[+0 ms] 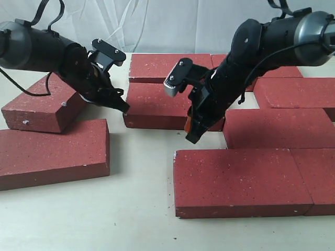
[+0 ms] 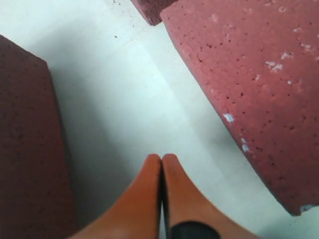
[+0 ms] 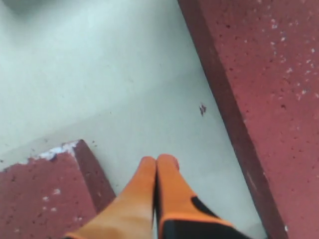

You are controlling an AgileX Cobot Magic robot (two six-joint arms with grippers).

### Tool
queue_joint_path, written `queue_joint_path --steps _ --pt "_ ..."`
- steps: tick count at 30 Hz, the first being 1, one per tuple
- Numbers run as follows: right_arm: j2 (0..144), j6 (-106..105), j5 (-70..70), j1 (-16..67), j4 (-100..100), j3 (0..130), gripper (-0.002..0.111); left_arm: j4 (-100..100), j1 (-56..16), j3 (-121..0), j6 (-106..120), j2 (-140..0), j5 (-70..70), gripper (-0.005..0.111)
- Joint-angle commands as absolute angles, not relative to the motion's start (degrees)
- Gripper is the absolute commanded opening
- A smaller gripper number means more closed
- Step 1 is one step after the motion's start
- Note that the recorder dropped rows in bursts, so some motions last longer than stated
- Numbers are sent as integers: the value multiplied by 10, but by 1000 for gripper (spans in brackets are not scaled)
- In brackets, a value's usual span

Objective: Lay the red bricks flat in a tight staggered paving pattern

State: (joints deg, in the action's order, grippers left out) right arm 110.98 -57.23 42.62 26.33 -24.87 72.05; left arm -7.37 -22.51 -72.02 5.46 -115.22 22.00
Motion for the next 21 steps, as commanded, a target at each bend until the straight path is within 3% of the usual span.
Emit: queue_joint_path --steps 1,21 --pt "1137 -568 380 263 -225 723 -1 -65 -225 -721 62 -1165 197 0" --pt "1158 -484 255 247 -187 723 -1 -36 -225 -721 66 -1170 184 0"
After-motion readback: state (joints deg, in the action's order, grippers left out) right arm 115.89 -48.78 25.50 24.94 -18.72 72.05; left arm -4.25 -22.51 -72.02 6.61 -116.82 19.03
